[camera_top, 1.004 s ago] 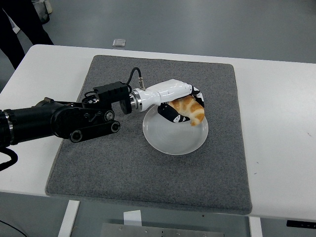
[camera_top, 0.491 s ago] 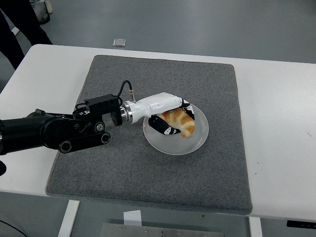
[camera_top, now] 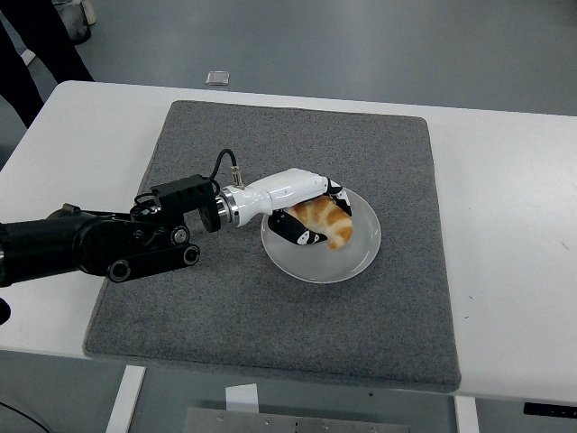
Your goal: Place the bread on the plate
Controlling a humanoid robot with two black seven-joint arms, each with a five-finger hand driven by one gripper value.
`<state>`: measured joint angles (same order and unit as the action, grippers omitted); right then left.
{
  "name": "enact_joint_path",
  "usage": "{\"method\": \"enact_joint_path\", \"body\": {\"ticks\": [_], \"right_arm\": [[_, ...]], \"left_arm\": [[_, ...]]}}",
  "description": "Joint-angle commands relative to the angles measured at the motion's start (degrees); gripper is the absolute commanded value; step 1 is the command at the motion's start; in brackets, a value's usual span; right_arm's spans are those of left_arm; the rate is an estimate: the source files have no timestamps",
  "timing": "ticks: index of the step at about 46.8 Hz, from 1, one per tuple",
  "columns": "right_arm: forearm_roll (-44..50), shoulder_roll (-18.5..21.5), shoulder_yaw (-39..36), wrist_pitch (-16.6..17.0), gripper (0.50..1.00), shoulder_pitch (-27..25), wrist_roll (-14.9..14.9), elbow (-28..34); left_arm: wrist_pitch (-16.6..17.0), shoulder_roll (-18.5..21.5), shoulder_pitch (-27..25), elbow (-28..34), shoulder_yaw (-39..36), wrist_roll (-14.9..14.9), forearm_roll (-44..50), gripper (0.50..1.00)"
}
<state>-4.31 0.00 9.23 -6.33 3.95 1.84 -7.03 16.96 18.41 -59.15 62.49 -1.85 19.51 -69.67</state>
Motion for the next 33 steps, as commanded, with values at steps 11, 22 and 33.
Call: {"method": "enact_joint_path", "body": {"ticks": [11, 22, 33], "right_arm": [[0.0, 0.0, 0.0, 0.0, 0.952, 0.0, 0.0, 0.0], [0.0, 0.0, 0.0, 0.0, 0.952, 0.0, 0.0, 0.0], [0.0, 0.0, 0.0, 0.0, 0.952, 0.0, 0.0, 0.0]], "left_arm": [[0.1, 0.3, 1.1, -0.1, 0.6, 0.0, 0.6, 0.619], [0.3, 0.3, 1.2, -0.5, 0.7, 0.0, 1.0, 0.737], [0.3, 0.3, 1.2, -0.7, 0.9, -0.1, 1.1, 0.844]]}}
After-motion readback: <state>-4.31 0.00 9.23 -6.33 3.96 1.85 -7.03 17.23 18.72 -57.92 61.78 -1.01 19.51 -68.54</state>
